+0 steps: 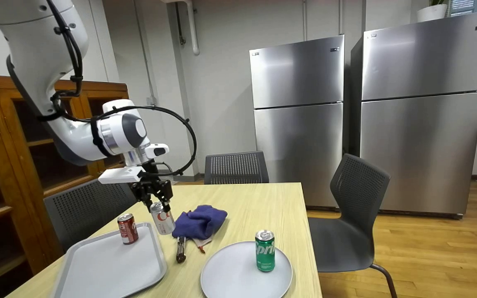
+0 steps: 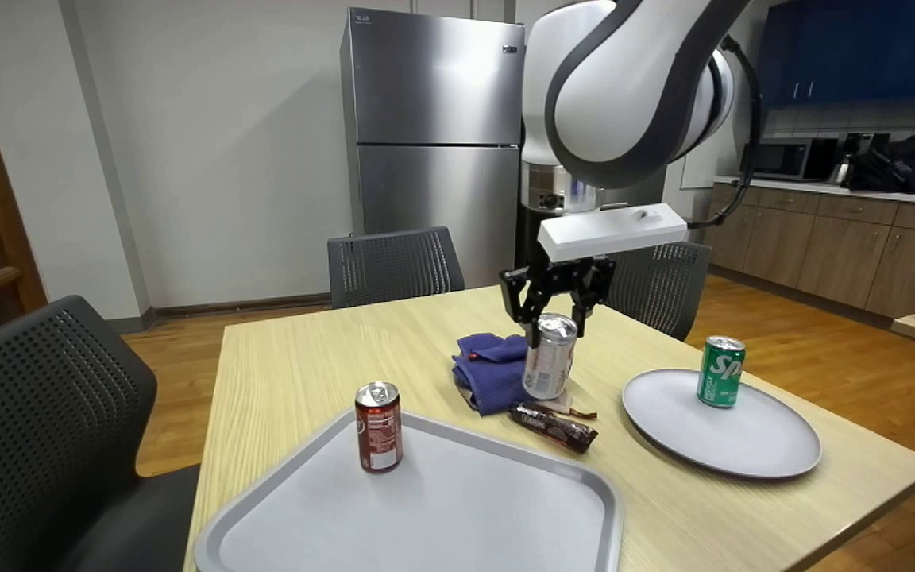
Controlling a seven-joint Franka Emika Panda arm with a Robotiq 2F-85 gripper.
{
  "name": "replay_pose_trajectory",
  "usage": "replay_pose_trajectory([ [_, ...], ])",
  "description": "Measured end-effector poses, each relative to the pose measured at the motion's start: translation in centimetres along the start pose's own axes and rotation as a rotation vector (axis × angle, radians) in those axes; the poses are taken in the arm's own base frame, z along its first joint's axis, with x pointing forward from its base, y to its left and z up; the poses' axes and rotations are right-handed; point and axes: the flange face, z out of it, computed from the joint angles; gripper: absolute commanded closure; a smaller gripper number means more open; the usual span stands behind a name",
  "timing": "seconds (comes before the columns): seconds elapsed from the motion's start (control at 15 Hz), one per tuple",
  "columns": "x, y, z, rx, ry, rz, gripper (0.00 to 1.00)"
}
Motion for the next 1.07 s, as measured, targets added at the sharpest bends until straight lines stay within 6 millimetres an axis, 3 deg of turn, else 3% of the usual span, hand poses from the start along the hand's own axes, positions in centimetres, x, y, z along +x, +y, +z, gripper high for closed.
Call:
replay_pose_trajectory([
  [0.53,0.0,-8.7,0.2,0.01,-0.029,-0.148,0.61],
  [0.8,-0.5,-10.9,1.0,-0.011,-0.077,-0.188,0.61],
  [1.07,-0.7,-11.7,2.3,-0.032,-0.123,-0.208,0.61],
])
